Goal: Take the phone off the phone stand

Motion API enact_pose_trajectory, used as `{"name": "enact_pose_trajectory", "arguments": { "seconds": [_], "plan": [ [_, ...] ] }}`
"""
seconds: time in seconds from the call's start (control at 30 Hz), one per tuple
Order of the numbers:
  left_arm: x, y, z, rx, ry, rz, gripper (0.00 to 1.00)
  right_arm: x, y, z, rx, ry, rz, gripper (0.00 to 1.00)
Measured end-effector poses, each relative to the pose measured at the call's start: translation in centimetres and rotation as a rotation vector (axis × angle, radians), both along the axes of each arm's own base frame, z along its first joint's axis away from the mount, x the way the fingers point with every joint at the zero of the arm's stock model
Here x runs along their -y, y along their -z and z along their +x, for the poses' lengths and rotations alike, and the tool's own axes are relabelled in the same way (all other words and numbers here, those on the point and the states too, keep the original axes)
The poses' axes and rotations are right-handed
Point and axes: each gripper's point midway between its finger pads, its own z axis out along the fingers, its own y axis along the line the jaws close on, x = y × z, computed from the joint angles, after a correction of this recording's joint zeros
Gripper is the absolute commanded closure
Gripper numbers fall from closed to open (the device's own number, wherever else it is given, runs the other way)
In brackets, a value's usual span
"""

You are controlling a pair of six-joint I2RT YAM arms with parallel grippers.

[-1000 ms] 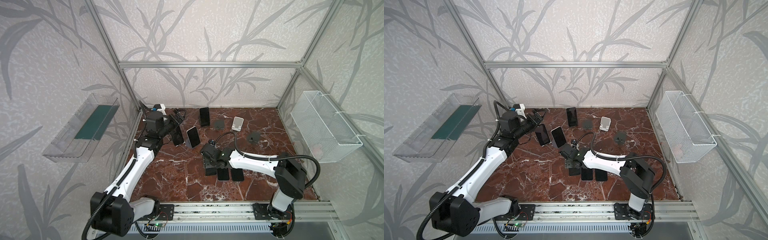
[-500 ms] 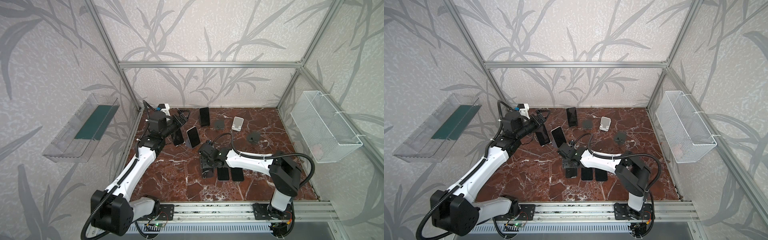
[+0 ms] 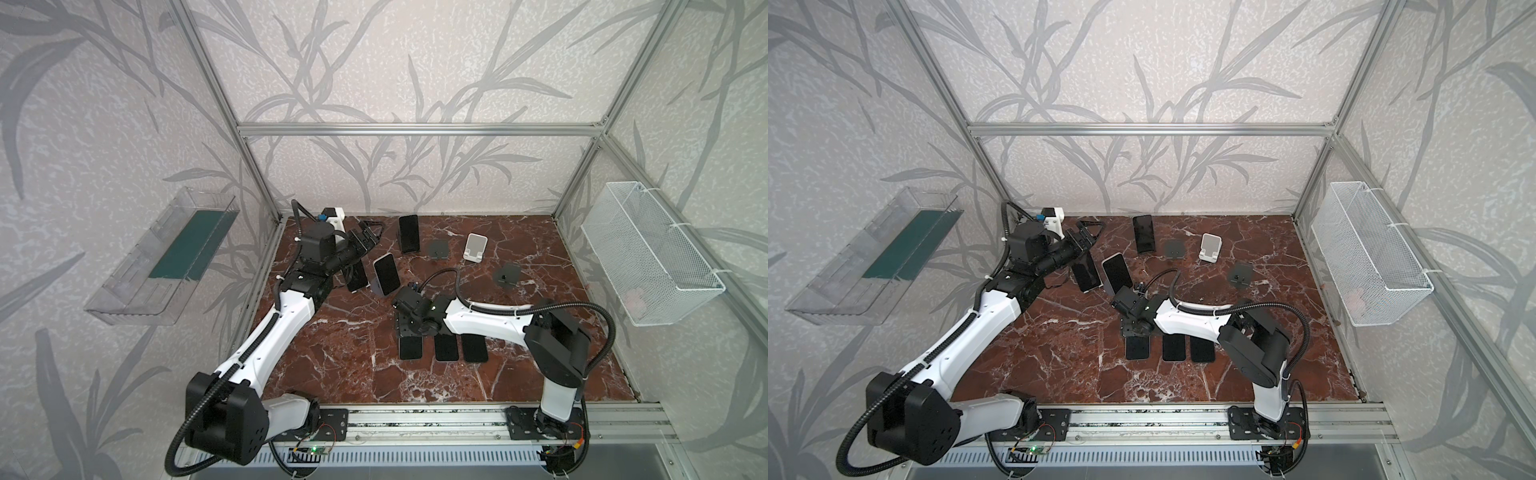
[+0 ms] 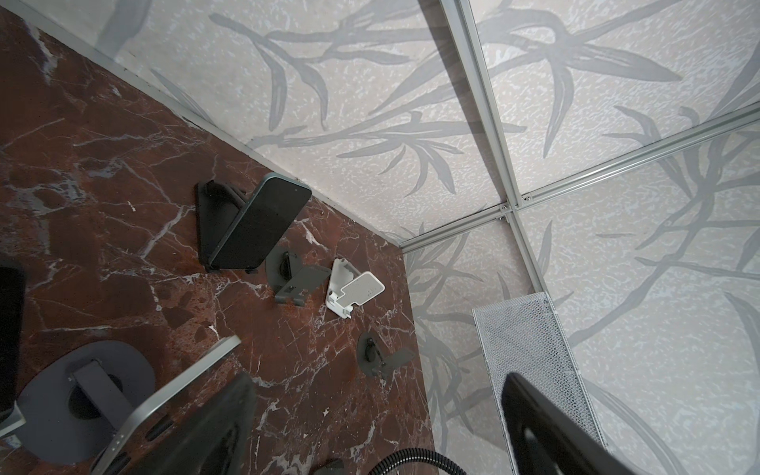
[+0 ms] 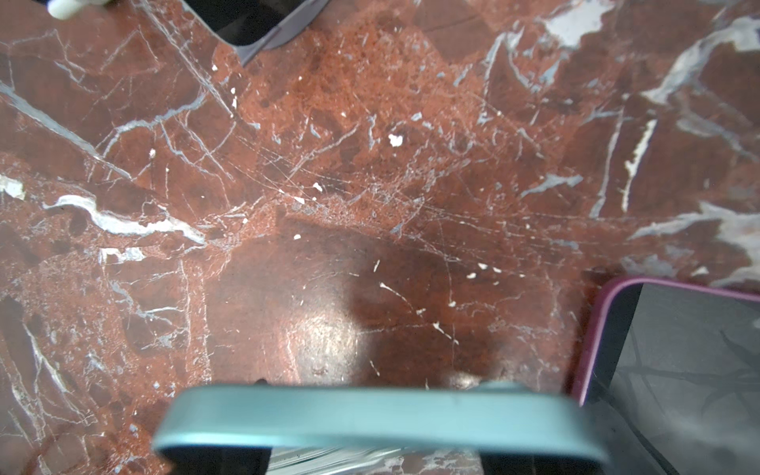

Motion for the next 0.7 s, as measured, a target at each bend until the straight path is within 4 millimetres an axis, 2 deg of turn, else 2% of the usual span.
{"name": "enact_pose_trajectory", "arguments": {
  "seconds": [0.3,0.53,0.7],
  "plan": [
    [0.8,1.2,0.6,-0.028,0.028,-0.002,0.07,0.1,1.5,-0.1,-0.024,0.017,-0.018,0.38],
    [1.2,1.2,0.4,-0.030,0.042,-0.004,0.07,1.1,2.7,-0.2,-0.030,0.041,-0.065,0.35],
    [1.2,1.2,0.5,-0.026,0.031,0.005,0.07,1.3,2.8,0.0,-0.021,0.049,-0.085,0.32]
  ]
}}
